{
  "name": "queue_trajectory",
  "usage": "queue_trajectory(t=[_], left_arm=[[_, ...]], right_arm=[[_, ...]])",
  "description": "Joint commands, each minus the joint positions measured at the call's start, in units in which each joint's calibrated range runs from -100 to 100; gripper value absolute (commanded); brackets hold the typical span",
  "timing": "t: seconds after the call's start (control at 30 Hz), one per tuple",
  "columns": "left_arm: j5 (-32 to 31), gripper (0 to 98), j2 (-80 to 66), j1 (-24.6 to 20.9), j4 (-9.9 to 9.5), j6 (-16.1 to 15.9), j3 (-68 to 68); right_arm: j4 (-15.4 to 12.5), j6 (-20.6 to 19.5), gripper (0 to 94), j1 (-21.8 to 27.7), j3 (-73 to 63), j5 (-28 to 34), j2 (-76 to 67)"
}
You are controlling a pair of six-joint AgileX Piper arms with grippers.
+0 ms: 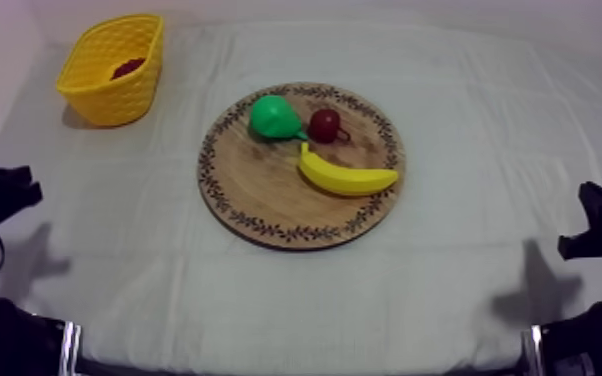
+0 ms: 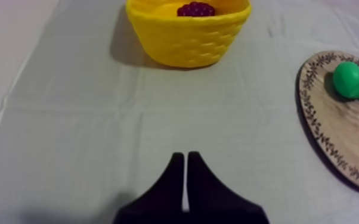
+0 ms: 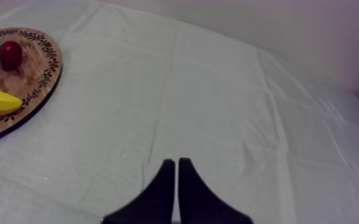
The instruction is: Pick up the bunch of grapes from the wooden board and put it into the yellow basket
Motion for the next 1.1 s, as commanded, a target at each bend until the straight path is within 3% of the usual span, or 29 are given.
queue_trajectory(t=[0.0,0.27,0.67,0.87,1.07], left_arm=[[-0.1,0.0,-8.9,-0.1,0.61,-2.2,3.9],[0.6,0.0,-21.2,0.3,0.74,-3.1,9.3],[0.1,0.0,-28.4,0.7,-0.86,-0.4,10.3],[-1.9,0.0,-28.7,1.6,-4.99,8.3,11.3],[-2.8,0.0,-28.9,3.6,-6.0,10.8,11.6]], right_arm=[[0.0,0.0,0.3,0.0,0.0,0.0,0.0],[0.0,0.0,0.3,0.0,0.0,0.0,0.0],[0.0,0.0,0.3,0.0,0.0,0.0,0.0],[0.0,0.0,0.3,0.0,0.0,0.0,0.0],[0.0,0.0,0.3,0.0,0.0,0.0,0.0]])
